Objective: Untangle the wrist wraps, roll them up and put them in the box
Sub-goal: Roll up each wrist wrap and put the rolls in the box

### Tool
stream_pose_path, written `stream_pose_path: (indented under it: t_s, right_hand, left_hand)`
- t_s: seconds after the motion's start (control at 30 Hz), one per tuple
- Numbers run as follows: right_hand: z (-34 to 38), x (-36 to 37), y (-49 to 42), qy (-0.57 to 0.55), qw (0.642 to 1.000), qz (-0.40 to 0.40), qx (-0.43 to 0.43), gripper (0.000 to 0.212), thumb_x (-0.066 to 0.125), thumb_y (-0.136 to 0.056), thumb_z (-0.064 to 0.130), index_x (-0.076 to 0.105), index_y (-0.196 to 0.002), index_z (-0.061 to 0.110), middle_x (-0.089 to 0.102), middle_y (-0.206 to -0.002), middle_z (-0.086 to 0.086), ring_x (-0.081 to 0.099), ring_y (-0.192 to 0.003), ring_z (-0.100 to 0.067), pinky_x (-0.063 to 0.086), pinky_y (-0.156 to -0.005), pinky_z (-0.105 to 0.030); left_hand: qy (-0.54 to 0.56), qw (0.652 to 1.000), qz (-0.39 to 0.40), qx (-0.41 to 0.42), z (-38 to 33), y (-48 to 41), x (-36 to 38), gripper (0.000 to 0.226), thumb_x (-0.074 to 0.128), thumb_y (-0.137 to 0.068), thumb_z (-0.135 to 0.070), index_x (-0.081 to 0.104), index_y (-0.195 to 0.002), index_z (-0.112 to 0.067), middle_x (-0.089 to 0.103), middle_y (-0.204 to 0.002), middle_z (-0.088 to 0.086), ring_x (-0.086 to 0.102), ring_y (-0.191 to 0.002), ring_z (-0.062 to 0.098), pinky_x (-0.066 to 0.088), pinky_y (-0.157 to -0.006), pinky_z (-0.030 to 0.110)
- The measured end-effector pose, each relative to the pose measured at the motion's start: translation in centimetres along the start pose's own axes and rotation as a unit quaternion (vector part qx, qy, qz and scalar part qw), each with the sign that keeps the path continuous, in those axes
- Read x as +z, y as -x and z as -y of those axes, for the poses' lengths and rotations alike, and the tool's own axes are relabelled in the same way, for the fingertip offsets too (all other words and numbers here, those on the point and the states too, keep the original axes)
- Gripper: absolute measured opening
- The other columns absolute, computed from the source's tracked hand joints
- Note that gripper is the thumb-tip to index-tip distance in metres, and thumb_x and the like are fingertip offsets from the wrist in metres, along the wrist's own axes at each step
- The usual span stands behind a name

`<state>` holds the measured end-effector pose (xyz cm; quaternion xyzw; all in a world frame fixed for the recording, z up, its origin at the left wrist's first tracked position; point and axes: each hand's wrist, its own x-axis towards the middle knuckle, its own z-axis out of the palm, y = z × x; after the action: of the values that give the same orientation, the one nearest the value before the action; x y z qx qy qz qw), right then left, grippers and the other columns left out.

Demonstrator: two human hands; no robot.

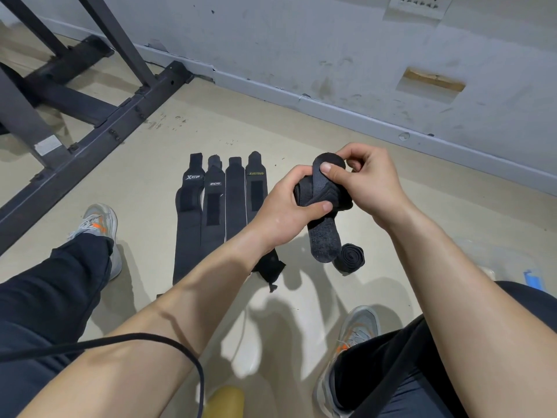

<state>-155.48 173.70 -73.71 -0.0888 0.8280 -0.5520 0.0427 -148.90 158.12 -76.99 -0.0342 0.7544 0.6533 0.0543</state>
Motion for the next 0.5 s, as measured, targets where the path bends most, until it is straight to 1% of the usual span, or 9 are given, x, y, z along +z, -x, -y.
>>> stream_pose_path:
  t_s: [0.07,0.13,0.23,0.3,0.33,0.4,0.43,0.5]
  right_hand:
    - [-0.17,0.17,0.01,-0.018,0.999,0.007,0.025,0.018,0.081,-0.084,0.021,0.068,-0.072,0.022,0.034,-0.064,0.007,0.032,-0.057,-0.009,0.029,-0.054,-0.025]
    - [-0.17,0.48,0.07,-0.049,0.996,0.022,0.065,0.017,0.08,-0.086,0.018,0.067,-0.075,0.02,0.043,-0.07,0.004,0.043,-0.056,-0.008,0.037,-0.052,-0.021]
    - [0.07,0.82,0.07,-0.112,0.986,0.033,0.123,0.014,0.076,-0.088,0.013,0.064,-0.083,0.017,0.058,-0.075,0.002,0.056,-0.058,-0.007,0.044,-0.054,-0.019]
    - [0.21,0.76,0.03,-0.158,0.969,0.054,0.181,0.014,0.075,-0.089,0.015,0.062,-0.087,0.02,0.064,-0.077,0.002,0.059,-0.06,-0.01,0.046,-0.057,-0.023]
    - [0.21,0.72,0.03,-0.165,0.962,0.065,0.207,0.013,0.074,-0.088,0.016,0.062,-0.087,0.022,0.064,-0.076,0.004,0.06,-0.062,-0.011,0.048,-0.062,-0.026]
    - [0.1,0.69,0.02,-0.166,0.953,0.073,0.243,0.011,0.07,-0.086,0.014,0.064,-0.086,0.023,0.065,-0.076,0.005,0.061,-0.069,-0.014,0.05,-0.07,-0.033]
    - [0.06,0.7,0.03,-0.17,0.948,0.07,0.258,0.011,0.068,-0.085,0.012,0.065,-0.085,0.023,0.065,-0.077,0.004,0.062,-0.073,-0.017,0.051,-0.073,-0.036]
    - [0.01,0.66,0.03,-0.179,0.94,0.069,0.281,0.013,0.066,-0.083,0.01,0.067,-0.084,0.023,0.066,-0.082,0.002,0.062,-0.079,-0.02,0.052,-0.077,-0.039]
  left_hand:
    - [-0.007,1.0,-0.004,0.004,-0.13,0.02,-0.22,0.057,0.081,-0.073,-0.031,0.054,-0.122,-0.035,0.07,-0.113,0.003,0.07,-0.108,0.022,0.053,-0.102,0.052]
    - [-0.017,1.0,-0.005,0.015,-0.05,0.02,-0.43,0.063,0.081,-0.071,-0.033,0.044,-0.121,-0.037,0.065,-0.118,0.007,0.07,-0.108,0.024,0.053,-0.102,0.052]
    - [-0.008,0.999,0.005,0.035,-0.11,0.15,-0.53,0.067,0.079,-0.08,-0.015,0.032,-0.123,-0.035,0.062,-0.116,0.016,0.072,-0.099,0.027,0.055,-0.098,0.05]
    - [-0.006,0.999,0.009,0.053,-0.28,0.24,-0.55,0.067,0.078,-0.081,-0.011,0.034,-0.125,-0.037,0.061,-0.114,0.016,0.071,-0.097,0.028,0.057,-0.095,0.048]
    - [-0.012,0.998,0.013,0.061,-0.33,0.25,-0.61,0.066,0.078,-0.081,-0.01,0.037,-0.126,-0.037,0.061,-0.112,0.013,0.071,-0.096,0.025,0.058,-0.093,0.043]
    - [-0.028,0.997,0.027,0.069,-0.18,0.16,-0.73,0.059,0.078,-0.083,-0.004,0.047,-0.127,-0.028,0.061,-0.109,0.003,0.067,-0.091,0.014,0.056,-0.09,0.031]
    - [-0.033,0.996,0.034,0.069,-0.14,0.16,-0.77,0.056,0.079,-0.083,-0.003,0.051,-0.126,-0.025,0.061,-0.11,0.0,0.065,-0.091,0.01,0.054,-0.09,0.027]
    - [-0.035,0.997,0.038,0.065,0.09,0.11,-0.8,0.055,0.082,-0.081,-0.006,0.056,-0.126,-0.024,0.063,-0.113,-0.006,0.065,-0.096,0.009,0.053,-0.095,0.03]
